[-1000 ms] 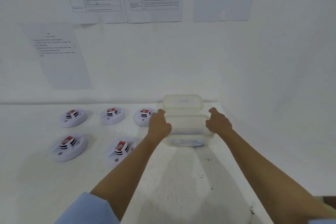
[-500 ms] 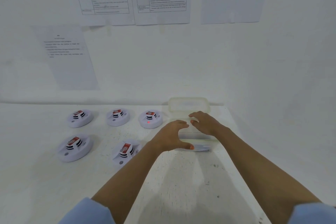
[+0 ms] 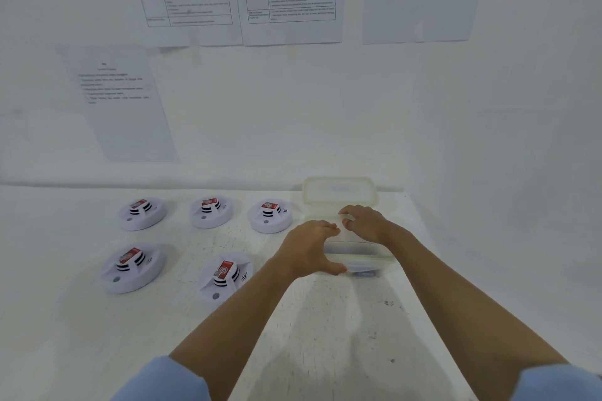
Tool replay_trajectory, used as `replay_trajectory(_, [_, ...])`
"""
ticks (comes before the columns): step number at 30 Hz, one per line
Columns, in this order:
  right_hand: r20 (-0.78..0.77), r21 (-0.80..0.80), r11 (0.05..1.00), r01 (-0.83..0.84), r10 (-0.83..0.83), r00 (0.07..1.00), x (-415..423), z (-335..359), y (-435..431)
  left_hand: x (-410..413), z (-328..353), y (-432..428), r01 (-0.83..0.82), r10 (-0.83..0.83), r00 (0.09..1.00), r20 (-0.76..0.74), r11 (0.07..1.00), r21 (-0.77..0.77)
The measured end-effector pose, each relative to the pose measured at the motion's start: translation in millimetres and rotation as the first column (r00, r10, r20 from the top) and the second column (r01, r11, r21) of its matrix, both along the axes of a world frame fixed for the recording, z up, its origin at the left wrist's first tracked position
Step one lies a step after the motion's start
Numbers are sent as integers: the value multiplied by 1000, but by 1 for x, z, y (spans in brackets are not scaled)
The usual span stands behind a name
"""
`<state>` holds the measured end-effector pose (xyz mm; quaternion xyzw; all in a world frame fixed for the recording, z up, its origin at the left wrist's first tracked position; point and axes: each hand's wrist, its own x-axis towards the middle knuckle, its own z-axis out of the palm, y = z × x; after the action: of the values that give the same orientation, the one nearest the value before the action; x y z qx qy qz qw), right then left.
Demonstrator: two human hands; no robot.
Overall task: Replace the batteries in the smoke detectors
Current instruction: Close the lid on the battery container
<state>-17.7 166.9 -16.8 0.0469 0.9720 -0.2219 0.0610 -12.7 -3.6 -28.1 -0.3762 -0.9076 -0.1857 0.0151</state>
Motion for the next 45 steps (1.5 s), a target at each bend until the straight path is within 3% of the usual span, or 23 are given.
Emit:
replay_trajectory(20, [44,-101,995,-5,9,999,-6,1,0,4,8,3,-23,23,1000,3,998,-54])
replay_trajectory(26, [6,-7,1000,-27,27,1000,0,5,-2,5,8,3,-25,26,999,48,1000,-18])
replay_trajectory(29, [-95,54,998,-14,19,995,12,9,-2,7,10,1,-6,6,995,105,1000,3])
replay_trajectory(34, [-217,-86,996,-15,-4,976,51,10,18,16,8,-9,-13,9,993,116,999,35])
replay_trajectory(45, [-122,-58,996,-70,63,991,90,-6,7,31,-2,-20,-84,81,989,120,996,20])
